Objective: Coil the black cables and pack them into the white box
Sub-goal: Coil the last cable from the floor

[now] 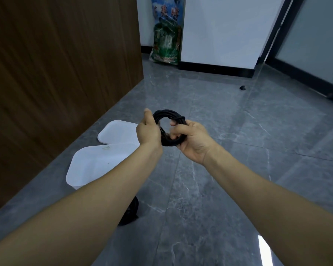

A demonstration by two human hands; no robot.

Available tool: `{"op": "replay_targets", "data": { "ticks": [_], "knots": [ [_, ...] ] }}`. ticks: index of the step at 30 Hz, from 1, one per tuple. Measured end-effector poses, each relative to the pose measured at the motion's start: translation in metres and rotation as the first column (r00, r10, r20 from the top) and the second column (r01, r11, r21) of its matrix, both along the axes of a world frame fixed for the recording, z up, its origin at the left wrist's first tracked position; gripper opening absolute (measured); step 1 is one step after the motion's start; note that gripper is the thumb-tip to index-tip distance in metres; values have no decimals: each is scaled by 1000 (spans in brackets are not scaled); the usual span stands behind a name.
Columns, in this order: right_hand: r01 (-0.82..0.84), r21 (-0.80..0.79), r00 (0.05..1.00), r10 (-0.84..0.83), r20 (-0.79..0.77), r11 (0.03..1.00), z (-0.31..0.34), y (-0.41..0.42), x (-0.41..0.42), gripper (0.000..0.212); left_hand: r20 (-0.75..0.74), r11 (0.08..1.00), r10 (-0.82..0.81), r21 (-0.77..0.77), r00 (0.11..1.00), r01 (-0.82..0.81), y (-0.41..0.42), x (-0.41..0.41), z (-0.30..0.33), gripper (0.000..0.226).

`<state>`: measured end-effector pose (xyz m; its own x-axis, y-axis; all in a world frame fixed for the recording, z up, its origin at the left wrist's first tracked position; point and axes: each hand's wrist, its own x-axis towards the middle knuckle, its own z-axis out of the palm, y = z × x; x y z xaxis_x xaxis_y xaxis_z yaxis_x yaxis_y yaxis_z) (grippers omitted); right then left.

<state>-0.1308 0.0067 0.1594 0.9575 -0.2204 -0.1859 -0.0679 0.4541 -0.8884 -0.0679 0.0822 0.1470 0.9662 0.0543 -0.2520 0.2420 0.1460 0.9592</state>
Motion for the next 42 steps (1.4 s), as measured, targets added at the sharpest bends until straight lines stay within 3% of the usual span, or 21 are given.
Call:
{"op": "replay_targets", "data": {
  "ticks": [3, 6, 8, 10, 14, 21, 24, 28, 29, 31, 35, 39, 42],
  "knots": [
    [-20, -287, 997, -2, -75, 958, -2, 0, 3, 19, 29, 1000, 24, 1, 999, -24, 3, 0, 0, 53],
    [-105, -583, 970, -47, -240, 806, -2, -2, 1, 9, 88, 999, 43, 15, 995, -45, 8, 3, 2, 41],
    [-146, -708, 950, -100, -294, 691, 2, -3, -2, 22, 134, 999, 50, 4, 990, -51, 10, 4, 2, 38],
    [-196, -751, 941, -94, -325, 631, 8, -3, -1, 31, 163, 999, 46, 5, 985, -47, 10, 5, 1, 40],
    [-296, -690, 924, 16, -381, 661, 21, -11, 3, 25, 168, 1000, 20, -17, 986, -18, 13, 11, -4, 51],
    [-412, -828, 905, 60, -422, 381, 30, -21, 1, 23, 162, 990, -123, -41, 979, 131, 12, 12, -5, 52],
    [-287, -899, 949, -32, -315, 330, 20, -17, 4, 15, 124, 991, -89, -93, 988, 101, 12, 13, -1, 51],
    [-33, -979, 982, -176, -69, 200, 2, -9, 5, 16, -164, 944, 60, -311, 985, -110, 9, 5, 6, 51],
    [4, -972, 980, -194, -42, 235, 0, -8, 6, 16, -206, 937, 75, -321, 976, -140, 7, 4, 7, 53],
    [76, -907, 974, -224, -21, 415, -3, -7, 9, 18, -230, 935, 98, -313, 968, -169, 5, 1, 10, 55],
    [176, -642, 961, -272, -53, 746, 2, 1, 12, 35, -258, 920, 118, -336, 959, -204, 1, -5, 13, 57],
    [228, -505, 949, -306, -76, 832, 3, 0, 10, 18, -288, 919, 76, -351, 955, -179, -3, -10, 12, 57],
    [288, -334, 942, -328, -71, 898, 0, -2, 7, 18, -277, 924, 52, -350, 960, -151, -7, -12, 12, 58]
  ]
}}
